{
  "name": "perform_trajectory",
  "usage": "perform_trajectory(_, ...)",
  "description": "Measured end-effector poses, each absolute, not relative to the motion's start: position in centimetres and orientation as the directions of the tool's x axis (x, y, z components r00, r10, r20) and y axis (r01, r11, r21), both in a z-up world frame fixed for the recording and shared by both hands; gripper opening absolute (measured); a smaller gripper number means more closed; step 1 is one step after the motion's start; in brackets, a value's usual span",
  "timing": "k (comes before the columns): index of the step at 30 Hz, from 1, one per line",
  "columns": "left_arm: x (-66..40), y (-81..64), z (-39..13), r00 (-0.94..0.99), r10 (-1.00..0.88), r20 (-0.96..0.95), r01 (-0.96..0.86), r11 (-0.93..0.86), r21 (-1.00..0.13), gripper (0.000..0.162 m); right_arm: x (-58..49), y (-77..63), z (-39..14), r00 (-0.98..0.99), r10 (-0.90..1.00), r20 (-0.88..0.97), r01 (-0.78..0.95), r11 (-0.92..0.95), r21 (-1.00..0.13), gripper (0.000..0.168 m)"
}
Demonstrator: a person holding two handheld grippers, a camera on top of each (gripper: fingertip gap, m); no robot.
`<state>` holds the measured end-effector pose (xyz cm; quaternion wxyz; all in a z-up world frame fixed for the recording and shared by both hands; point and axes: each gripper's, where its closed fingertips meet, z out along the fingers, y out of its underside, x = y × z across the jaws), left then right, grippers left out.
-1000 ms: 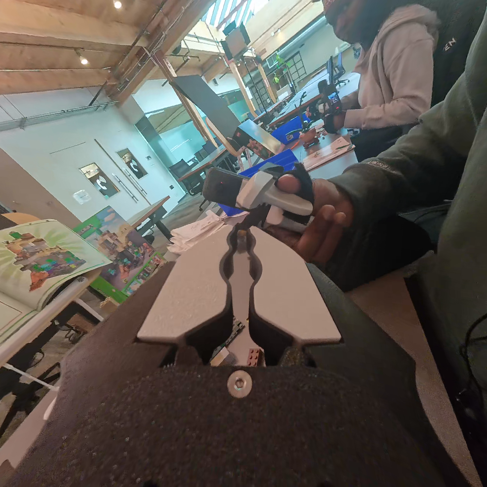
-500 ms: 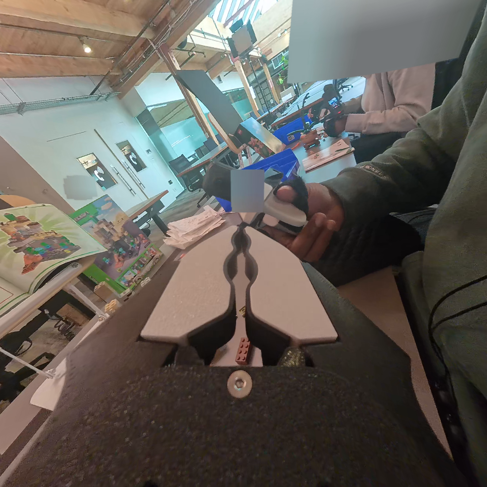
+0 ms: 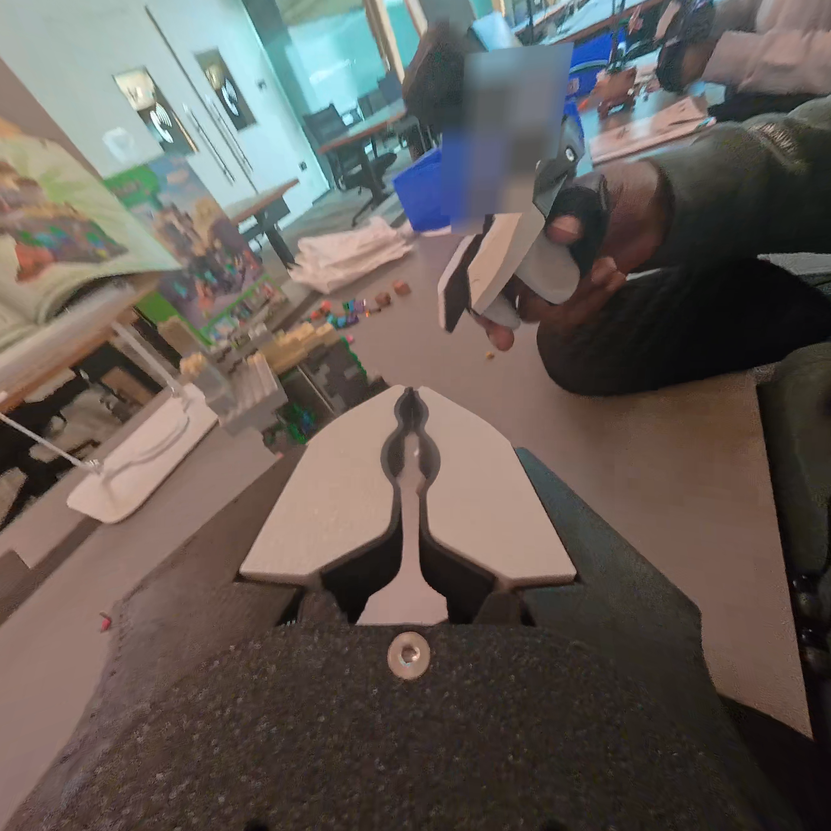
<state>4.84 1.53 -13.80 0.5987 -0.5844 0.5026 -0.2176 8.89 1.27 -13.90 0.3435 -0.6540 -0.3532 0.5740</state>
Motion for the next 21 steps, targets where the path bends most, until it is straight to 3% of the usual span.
perform_trajectory(4, 4.3, 3.1, -16.9, 0.407, -0.862, -0.304, -0.419, 0.12, -0.9, 0.004, 11.2, 4.5, -18.6, 0.363, 0.899, -0.245, 0.302, -0.362, -0.882, 0.017)
perform_trajectory(8, 4.3, 4.1, -19.2, 0.402, -0.88, -0.254, -0.466, 0.042, -0.884, 0.007, 12.4, 5.6, -22.4, 0.414, 0.91, -0.009, 0.53, -0.249, -0.811, 0.017)
perform_trajectory(21, 5.4, 6.0, -22.0, 0.328, -0.914, -0.239, -0.587, 0.001, -0.81, 0.009, 9.2, 7.0, -24.6, 0.308, 0.95, 0.052, 0.644, -0.168, -0.746, 0.017)
